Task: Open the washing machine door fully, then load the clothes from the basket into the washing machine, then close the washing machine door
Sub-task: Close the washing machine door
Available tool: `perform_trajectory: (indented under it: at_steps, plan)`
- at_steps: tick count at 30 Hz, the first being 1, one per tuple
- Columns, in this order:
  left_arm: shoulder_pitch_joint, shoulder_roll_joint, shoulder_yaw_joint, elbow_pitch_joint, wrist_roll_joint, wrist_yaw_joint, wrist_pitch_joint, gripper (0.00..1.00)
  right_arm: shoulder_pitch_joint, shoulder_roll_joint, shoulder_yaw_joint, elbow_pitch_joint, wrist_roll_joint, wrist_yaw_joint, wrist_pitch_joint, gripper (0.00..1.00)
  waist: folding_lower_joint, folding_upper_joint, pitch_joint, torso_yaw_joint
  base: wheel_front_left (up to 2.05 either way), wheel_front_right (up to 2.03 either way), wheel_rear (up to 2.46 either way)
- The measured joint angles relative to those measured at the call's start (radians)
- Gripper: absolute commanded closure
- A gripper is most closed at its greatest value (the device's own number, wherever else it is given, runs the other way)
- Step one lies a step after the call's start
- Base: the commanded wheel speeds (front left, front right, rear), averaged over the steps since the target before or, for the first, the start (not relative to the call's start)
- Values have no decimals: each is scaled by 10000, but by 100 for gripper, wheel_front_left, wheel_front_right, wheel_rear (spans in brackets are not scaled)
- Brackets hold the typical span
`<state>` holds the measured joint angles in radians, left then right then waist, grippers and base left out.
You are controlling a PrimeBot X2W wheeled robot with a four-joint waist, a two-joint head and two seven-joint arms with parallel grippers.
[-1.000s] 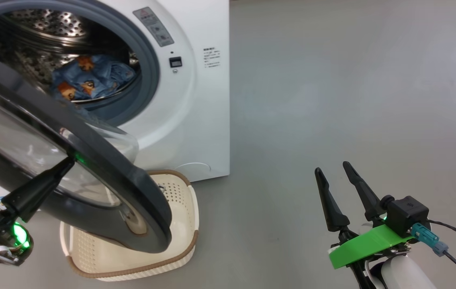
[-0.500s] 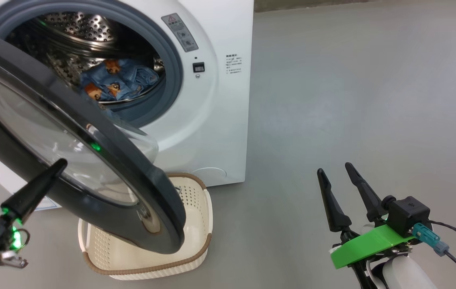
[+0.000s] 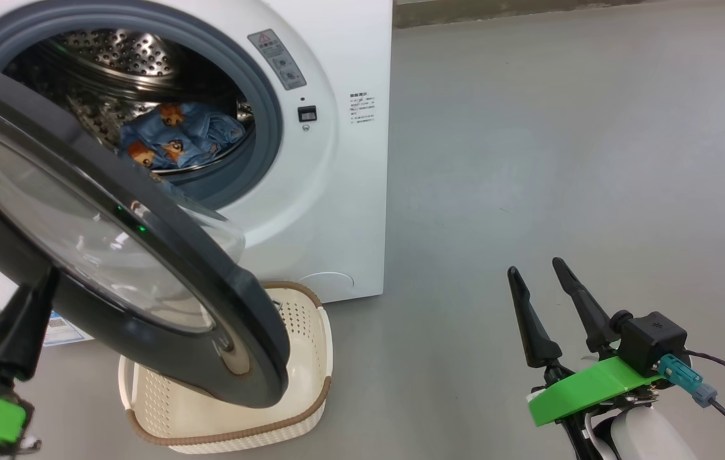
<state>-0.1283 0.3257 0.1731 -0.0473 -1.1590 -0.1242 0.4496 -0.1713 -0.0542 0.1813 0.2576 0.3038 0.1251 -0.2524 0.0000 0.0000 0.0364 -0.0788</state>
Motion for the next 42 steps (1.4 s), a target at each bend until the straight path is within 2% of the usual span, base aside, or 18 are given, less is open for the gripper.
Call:
perform_trajectory:
  at_steps: [5,6,10,16,23,29,32,42]
  plan:
    - [890,399,-821,-244,941,-2,-2211,0,0,0,-82,-6,-52,0,0,0,0,0,57,-71,0,0,0]
    - [1141,625,-1170,-165,1181,-15,-3055,0,0,4,-127,-4,-56,0,0,0,0,0,85,-71,0,0,0]
    - [1336,1154,-1929,221,2025,-15,-4790,0,0,2,-171,10,-58,0,0,0,0,0,118,-50,0,0,0]
    - [1351,1471,-2562,1356,3168,-29,-6606,0,0,4,-136,100,-58,0,0,0,0,0,129,-29,0,0,0]
    - [1342,1135,-2259,1950,4341,-29,-7007,0,0,4,-52,238,-159,0,0,0,0,0,146,-11,0,0,0]
    - [1341,416,-1724,1962,5281,-29,-7020,0,-2,4,21,366,-240,0,0,0,0,0,107,-2,0,0,0]
    - [1343,232,-1634,1933,5478,-29,-7020,0,-2,4,23,410,-245,0,0,0,0,0,87,20,0,0,0]
    - [1345,115,-1603,1864,5741,-29,-7020,0,-5,4,27,439,-265,0,0,0,0,0,114,95,0,0,0]
